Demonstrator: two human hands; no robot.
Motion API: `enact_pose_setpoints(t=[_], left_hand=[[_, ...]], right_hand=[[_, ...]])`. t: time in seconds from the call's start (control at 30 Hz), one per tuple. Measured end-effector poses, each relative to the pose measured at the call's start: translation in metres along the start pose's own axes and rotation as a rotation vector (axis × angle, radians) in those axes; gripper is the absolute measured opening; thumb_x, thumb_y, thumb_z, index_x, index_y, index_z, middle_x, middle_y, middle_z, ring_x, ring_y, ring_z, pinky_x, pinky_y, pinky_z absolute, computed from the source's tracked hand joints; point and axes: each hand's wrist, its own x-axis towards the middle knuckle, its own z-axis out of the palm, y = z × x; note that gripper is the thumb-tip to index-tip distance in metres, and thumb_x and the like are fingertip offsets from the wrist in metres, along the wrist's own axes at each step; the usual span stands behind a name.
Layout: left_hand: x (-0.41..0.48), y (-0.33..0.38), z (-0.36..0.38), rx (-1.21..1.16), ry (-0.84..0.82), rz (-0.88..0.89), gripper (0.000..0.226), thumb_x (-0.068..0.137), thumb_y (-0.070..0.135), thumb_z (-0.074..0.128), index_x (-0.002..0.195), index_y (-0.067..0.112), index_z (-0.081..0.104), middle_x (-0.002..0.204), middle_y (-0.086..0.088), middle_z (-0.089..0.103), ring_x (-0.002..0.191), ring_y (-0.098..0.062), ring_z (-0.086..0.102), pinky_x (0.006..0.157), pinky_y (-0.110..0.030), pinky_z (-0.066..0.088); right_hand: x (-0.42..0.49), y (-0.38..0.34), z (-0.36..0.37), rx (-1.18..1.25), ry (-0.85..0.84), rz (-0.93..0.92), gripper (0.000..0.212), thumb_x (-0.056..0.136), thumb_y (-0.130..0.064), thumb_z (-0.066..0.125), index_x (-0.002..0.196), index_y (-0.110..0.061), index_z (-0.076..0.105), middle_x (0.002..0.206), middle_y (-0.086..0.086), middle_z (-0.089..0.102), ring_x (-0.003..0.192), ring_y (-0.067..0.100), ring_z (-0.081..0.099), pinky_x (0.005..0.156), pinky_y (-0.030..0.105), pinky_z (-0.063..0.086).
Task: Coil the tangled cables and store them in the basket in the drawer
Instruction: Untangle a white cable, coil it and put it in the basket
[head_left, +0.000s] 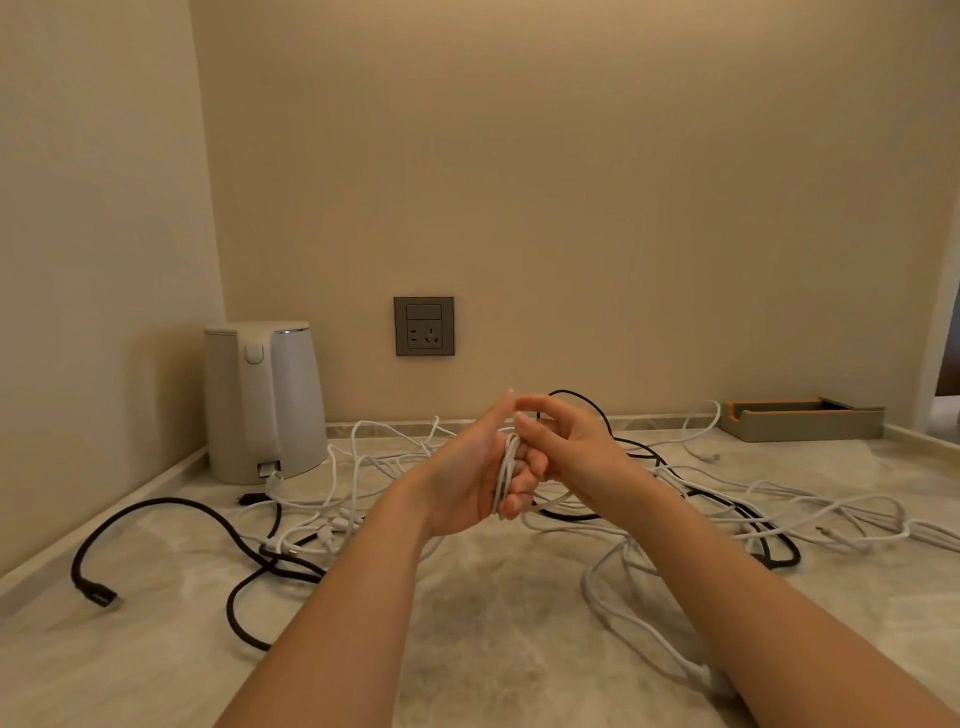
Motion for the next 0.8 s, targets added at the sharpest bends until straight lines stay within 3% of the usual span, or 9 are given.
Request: enact_pose_setpoints(t=[0.07,0.17,0.27,0.33,0.4,0.47,0.6,0.67,0.8], left_hand=[[-0.003,0.002,0.002,0.022,0.032,0.049,0.044,0.090,0.048,0.040,0.067,0.011,0.047,0.044,0.005,0.039,0.035,-0.006,0.038,0.039,-0.015,0.033],[-0.003,0.004,0.003,-0.045,0.091,0.107,0.038,0.099,0.032,0.036,0.067,0.013,0.042,0.041,0.008,0.035,0.032,-0.003,0.034,0.035,-0.013,0.029],[-0.002,0.007,0.000,-0.177,0.170,0.151,0.040,0.102,0.029,0.032,0.067,0.012,0.039,0.039,0.007,0.033,0.029,-0.002,0.033,0.032,-0.012,0.027],[-0.003,0.008,-0.006,-0.300,0.218,0.184,0.040,0.102,0.029,0.031,0.067,0.012,0.039,0.037,0.007,0.033,0.028,-0.003,0.033,0.029,-0.013,0.027],[-0.003,0.008,-0.014,-0.402,0.261,0.213,0.040,0.102,0.029,0.031,0.067,0.012,0.038,0.038,0.007,0.032,0.028,-0.002,0.033,0.029,-0.012,0.027],[-0.004,0.008,-0.020,-0.479,0.300,0.238,0.040,0.102,0.029,0.031,0.067,0.012,0.039,0.038,0.008,0.033,0.028,-0.001,0.034,0.029,-0.011,0.026],[-0.007,0.009,-0.028,-0.642,0.358,0.317,0.042,0.103,0.028,0.028,0.066,0.012,0.040,0.037,0.007,0.033,0.028,0.000,0.033,0.028,-0.010,0.026],[-0.009,0.010,-0.031,-0.726,0.364,0.348,0.047,0.103,0.028,0.028,0.061,0.012,0.043,0.037,0.008,0.033,0.027,-0.001,0.033,0.028,-0.010,0.026],[-0.010,0.010,-0.034,-0.867,0.339,0.382,0.056,0.103,0.029,0.028,0.054,0.011,0.048,0.037,0.008,0.033,0.028,-0.002,0.033,0.027,-0.011,0.026]], right_hand=[[0.001,0.003,0.001,0.069,0.073,0.051,0.034,0.083,-0.039,0.061,0.105,-0.014,0.062,0.073,0.012,0.050,0.070,0.026,0.047,0.068,0.037,0.042],[0.001,0.007,0.000,0.156,0.125,0.173,0.032,0.095,-0.037,0.049,0.087,-0.008,0.060,0.073,0.010,0.048,0.058,0.017,0.050,0.067,0.031,0.045],[0.001,0.008,0.002,0.264,-0.038,0.273,0.051,0.088,-0.052,0.044,0.090,-0.002,0.057,0.091,0.020,0.058,0.087,0.030,0.059,0.091,0.042,0.045],[-0.003,0.003,0.007,0.254,-0.147,0.299,0.050,0.082,-0.054,0.045,0.076,-0.005,0.057,0.087,0.016,0.063,0.085,0.026,0.063,0.092,0.039,0.043],[-0.005,0.000,0.012,0.223,-0.179,0.301,0.043,0.080,-0.048,0.048,0.064,-0.009,0.055,0.074,0.011,0.064,0.071,0.021,0.065,0.085,0.035,0.049],[-0.006,-0.004,0.014,0.244,-0.139,0.288,0.037,0.081,-0.042,0.052,0.063,-0.009,0.054,0.063,0.007,0.058,0.052,0.017,0.056,0.066,0.029,0.052],[-0.002,-0.010,0.001,0.282,0.006,0.251,0.036,0.097,-0.034,0.045,0.069,-0.013,0.052,0.054,-0.003,0.042,0.043,0.007,0.029,0.039,0.017,0.026],[-0.001,-0.010,-0.005,0.098,0.062,0.210,0.038,0.100,-0.030,0.042,0.070,-0.012,0.055,0.054,-0.002,0.039,0.043,0.007,0.026,0.038,0.017,0.021],[-0.002,-0.005,0.005,-0.831,-0.026,0.113,0.042,0.099,-0.032,0.045,0.062,-0.020,0.061,0.055,0.000,0.044,0.042,0.009,0.031,0.045,0.021,0.028]])
